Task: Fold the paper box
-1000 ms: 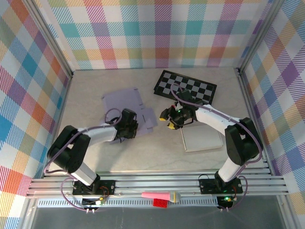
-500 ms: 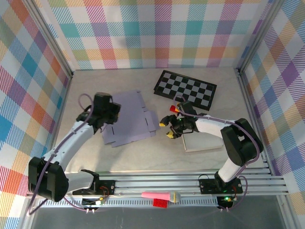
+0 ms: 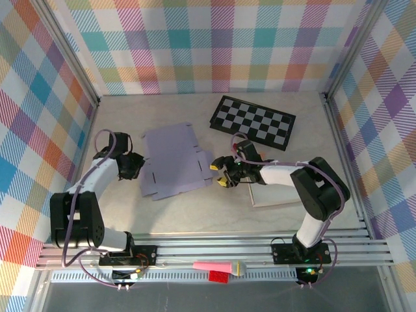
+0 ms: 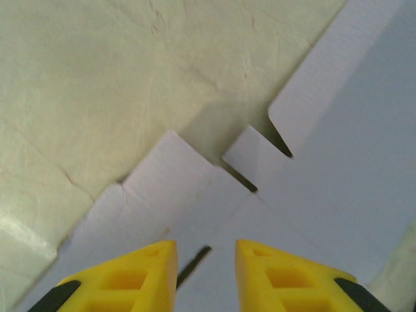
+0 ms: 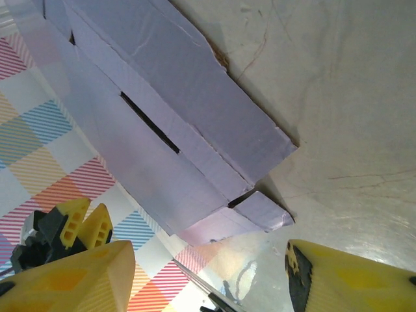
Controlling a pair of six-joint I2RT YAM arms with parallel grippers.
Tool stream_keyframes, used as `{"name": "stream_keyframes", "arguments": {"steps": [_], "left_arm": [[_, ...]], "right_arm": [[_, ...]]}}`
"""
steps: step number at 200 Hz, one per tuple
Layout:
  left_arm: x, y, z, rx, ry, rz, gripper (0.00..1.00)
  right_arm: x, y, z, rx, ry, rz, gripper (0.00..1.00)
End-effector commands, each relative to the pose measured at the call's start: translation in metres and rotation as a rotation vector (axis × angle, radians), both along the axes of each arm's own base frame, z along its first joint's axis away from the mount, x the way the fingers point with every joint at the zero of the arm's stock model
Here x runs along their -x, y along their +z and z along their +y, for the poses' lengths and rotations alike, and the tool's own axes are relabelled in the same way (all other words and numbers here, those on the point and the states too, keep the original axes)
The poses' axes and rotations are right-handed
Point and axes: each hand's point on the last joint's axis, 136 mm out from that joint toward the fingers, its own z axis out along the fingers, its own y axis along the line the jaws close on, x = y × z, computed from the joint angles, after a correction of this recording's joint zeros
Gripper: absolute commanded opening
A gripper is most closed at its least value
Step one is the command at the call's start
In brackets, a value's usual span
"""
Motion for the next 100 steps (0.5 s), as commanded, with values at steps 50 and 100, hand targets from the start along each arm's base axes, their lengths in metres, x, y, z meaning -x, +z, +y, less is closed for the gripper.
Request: {"name": "stream_keyframes", "arguments": {"steps": [50, 100], "left_arm": [[-0.015, -0.036, -0.008, 0.024, -0.132, 0.021, 0.24], [0.002, -0.057, -0.011, 0.025, -0.179, 0.106, 0.24]], "right_arm": [[-0.010, -0.019, 0.004, -0.027, -0.086, 0.010, 0.62], [-0.022, -0.025, 0.007, -0.037, -0.118, -0.031, 0.60]]}}
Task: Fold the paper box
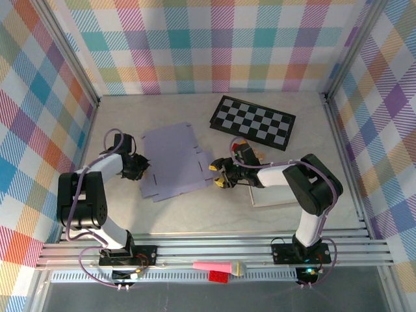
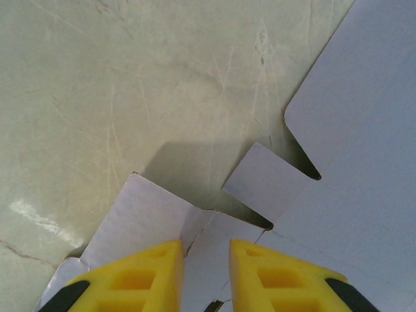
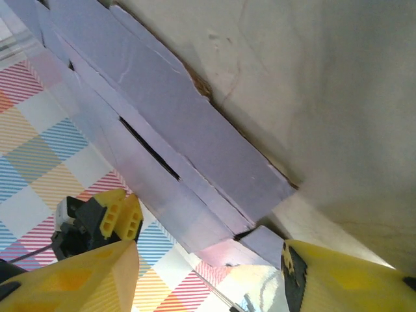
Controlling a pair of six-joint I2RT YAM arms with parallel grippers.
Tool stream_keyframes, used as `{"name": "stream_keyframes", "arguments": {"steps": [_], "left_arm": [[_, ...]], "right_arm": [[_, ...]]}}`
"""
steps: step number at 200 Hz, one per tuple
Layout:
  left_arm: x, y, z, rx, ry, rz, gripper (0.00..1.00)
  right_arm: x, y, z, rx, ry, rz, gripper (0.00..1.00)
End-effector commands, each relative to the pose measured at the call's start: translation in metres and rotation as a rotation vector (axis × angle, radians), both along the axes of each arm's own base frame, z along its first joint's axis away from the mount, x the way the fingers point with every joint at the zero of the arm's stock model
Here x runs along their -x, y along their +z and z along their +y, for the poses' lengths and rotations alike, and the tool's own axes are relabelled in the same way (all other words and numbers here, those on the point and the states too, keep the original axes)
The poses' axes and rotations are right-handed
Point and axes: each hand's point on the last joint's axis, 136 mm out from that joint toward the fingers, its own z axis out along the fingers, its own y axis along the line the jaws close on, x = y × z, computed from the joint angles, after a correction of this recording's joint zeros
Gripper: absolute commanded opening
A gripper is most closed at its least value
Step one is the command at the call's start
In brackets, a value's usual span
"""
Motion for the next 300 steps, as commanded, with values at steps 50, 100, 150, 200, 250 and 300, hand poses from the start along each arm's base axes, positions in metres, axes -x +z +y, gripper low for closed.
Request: {"name": "stream_keyframes", "arguments": {"steps": [50, 100, 150, 200, 250, 300], "left_arm": [[0.022, -0.020, -0.005, 0.026, -0.054, 0.089, 0.23], [0.024, -0.017, -0.006, 0.025, -0.074, 0.098, 0.23], [0.025, -0.017, -0.008, 0.036, -0.082, 0.104, 0.22], [0.030, -0.014, -0.011, 0.054, -0.085, 0.103, 0.21], [0.030, -0.008, -0.013, 0.063, -0.087, 0.092, 0.21], [0.032, -0.010, -0.015, 0.071, -0.094, 0.096, 0.21]], "right_arm": [[-0.018, -0.011, -0.001, 0.017, -0.054, -0.155, 0.59], [-0.020, 0.007, -0.006, 0.060, -0.032, -0.320, 0.56], [-0.023, -0.002, -0.013, 0.095, -0.065, -0.365, 0.56], [-0.023, -0.006, -0.019, 0.158, -0.126, -0.332, 0.56], [-0.002, -0.004, -0.045, 0.391, -0.197, -0.163, 0.60], [-0.016, -0.014, -0.022, 0.312, -0.192, -0.159, 0.57]]}}
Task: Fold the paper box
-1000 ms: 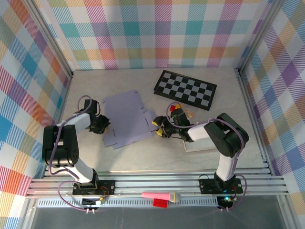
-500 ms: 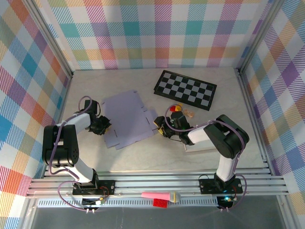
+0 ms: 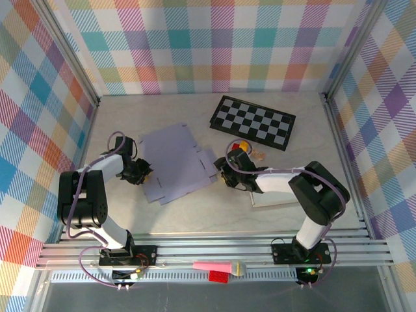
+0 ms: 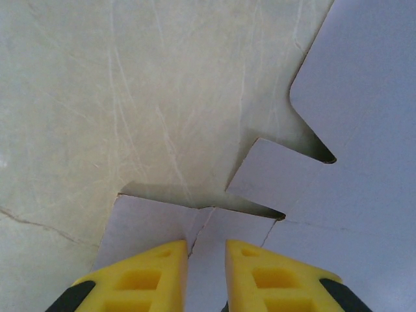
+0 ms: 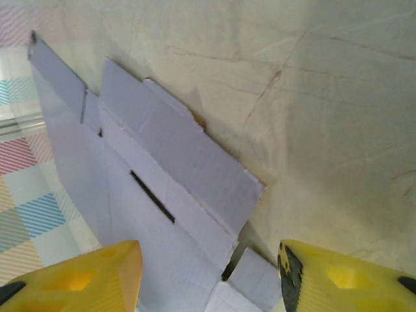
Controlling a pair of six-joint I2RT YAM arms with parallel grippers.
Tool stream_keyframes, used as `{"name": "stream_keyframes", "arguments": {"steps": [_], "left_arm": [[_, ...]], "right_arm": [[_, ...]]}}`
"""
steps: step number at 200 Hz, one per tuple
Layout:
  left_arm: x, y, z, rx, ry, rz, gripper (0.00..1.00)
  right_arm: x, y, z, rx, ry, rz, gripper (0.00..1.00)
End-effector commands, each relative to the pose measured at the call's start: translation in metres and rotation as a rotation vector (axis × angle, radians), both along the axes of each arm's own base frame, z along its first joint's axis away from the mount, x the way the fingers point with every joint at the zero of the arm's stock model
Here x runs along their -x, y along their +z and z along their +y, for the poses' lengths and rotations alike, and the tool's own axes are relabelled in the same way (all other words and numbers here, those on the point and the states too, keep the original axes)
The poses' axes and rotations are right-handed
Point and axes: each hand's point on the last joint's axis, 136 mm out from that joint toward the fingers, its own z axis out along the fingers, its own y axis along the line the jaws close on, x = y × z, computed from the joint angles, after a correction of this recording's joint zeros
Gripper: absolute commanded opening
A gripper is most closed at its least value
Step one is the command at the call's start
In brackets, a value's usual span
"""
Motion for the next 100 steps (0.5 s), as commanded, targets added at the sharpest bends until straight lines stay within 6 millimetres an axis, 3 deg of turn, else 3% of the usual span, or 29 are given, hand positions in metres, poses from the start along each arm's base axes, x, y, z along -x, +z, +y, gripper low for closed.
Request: {"name": "stream_keyframes", "arguments": {"steps": [1, 26, 100], "left_arm": [[0.012, 0.000, -0.001, 0.016, -0.010, 0.029, 0.21], [0.013, 0.000, -0.002, 0.021, -0.009, 0.027, 0.21], [0.017, -0.001, -0.002, 0.022, -0.017, 0.031, 0.21]], "right_arm": [[0.000, -0.012, 0.004, 0.018, -0.008, 0.042, 0.57], [-0.003, -0.012, 0.002, 0.019, -0.036, 0.042, 0.57], [-0.023, -0.008, 0.022, -0.046, -0.030, -0.004, 0.51]]}}
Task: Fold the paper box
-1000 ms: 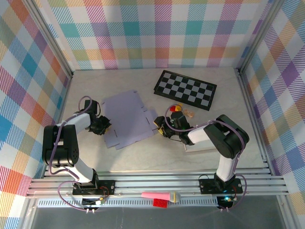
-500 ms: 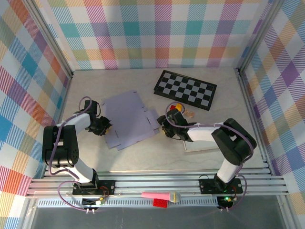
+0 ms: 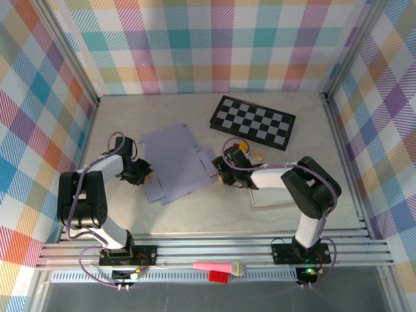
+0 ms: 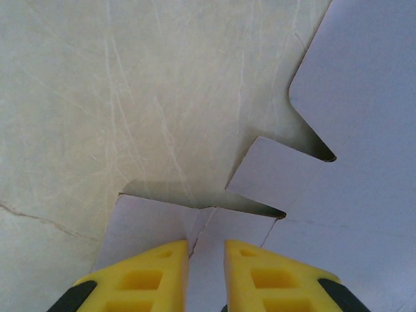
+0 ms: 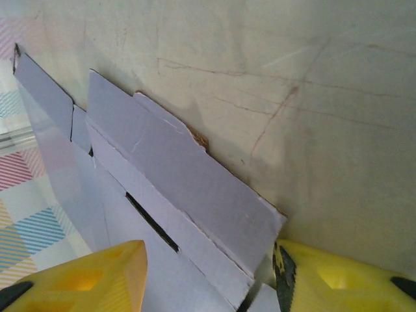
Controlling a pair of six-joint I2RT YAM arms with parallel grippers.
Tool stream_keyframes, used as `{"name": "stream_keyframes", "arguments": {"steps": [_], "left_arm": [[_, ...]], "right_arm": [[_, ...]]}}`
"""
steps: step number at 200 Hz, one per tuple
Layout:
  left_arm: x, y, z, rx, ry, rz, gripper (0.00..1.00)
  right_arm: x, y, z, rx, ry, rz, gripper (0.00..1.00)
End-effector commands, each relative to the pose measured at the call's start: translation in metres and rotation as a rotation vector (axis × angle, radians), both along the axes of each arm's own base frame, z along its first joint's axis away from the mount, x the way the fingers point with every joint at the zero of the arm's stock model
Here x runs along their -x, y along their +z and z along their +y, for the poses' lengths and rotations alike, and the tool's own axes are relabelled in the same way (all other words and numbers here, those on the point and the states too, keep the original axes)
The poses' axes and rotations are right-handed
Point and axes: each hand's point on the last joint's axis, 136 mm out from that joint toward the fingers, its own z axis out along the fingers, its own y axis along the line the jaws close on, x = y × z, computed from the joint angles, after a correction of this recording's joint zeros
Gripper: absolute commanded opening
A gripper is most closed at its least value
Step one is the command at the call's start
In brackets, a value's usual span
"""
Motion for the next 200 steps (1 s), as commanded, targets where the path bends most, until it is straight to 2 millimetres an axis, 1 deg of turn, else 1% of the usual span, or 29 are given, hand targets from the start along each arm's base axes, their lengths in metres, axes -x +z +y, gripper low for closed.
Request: {"name": "stream_keyframes", "arguments": {"steps": [1, 18, 38, 58, 93, 124, 137, 157, 177, 192, 199, 200], "left_arm": [[0.015, -0.002, -0.001, 0.013, -0.014, 0.031, 0.20], [0.015, -0.001, -0.001, 0.016, -0.013, 0.030, 0.20], [0.016, -0.001, -0.001, 0.014, -0.014, 0.030, 0.20], [0.016, 0.000, -0.001, 0.014, -0.016, 0.029, 0.20], [0.016, 0.000, -0.001, 0.010, -0.015, 0.029, 0.20], [0.016, 0.004, 0.000, 0.005, -0.017, 0.022, 0.20], [0.014, 0.011, 0.001, 0.001, -0.020, 0.004, 0.22], [0.010, 0.028, 0.002, -0.014, -0.028, -0.053, 0.25], [0.007, 0.048, -0.001, -0.032, -0.049, -0.113, 0.28], [0.010, 0.061, -0.005, -0.058, -0.084, -0.150, 0.32], [0.011, 0.068, -0.008, -0.077, -0.107, -0.169, 0.34], [0.011, 0.069, -0.008, -0.079, -0.109, -0.171, 0.35]], "right_arm": [[-0.010, -0.002, 0.012, -0.038, -0.003, -0.030, 0.50], [-0.013, 0.000, 0.017, -0.064, 0.005, -0.050, 0.47], [-0.016, 0.004, 0.019, -0.084, 0.003, -0.077, 0.40], [-0.016, 0.006, 0.017, -0.090, -0.008, -0.092, 0.31], [-0.015, 0.003, 0.012, -0.076, -0.012, -0.096, 0.17], [-0.014, -0.001, 0.009, -0.061, -0.011, -0.088, 0.10], [-0.014, 0.000, 0.009, -0.059, -0.011, -0.083, 0.08], [-0.015, 0.005, 0.009, -0.057, -0.012, -0.083, 0.00], [-0.016, 0.013, 0.010, -0.054, -0.015, -0.080, 0.00], [-0.017, 0.019, 0.010, -0.060, -0.021, -0.085, 0.00], [-0.018, 0.024, 0.010, -0.067, -0.024, -0.092, 0.00], [-0.018, 0.024, 0.010, -0.066, -0.024, -0.091, 0.00]]}}
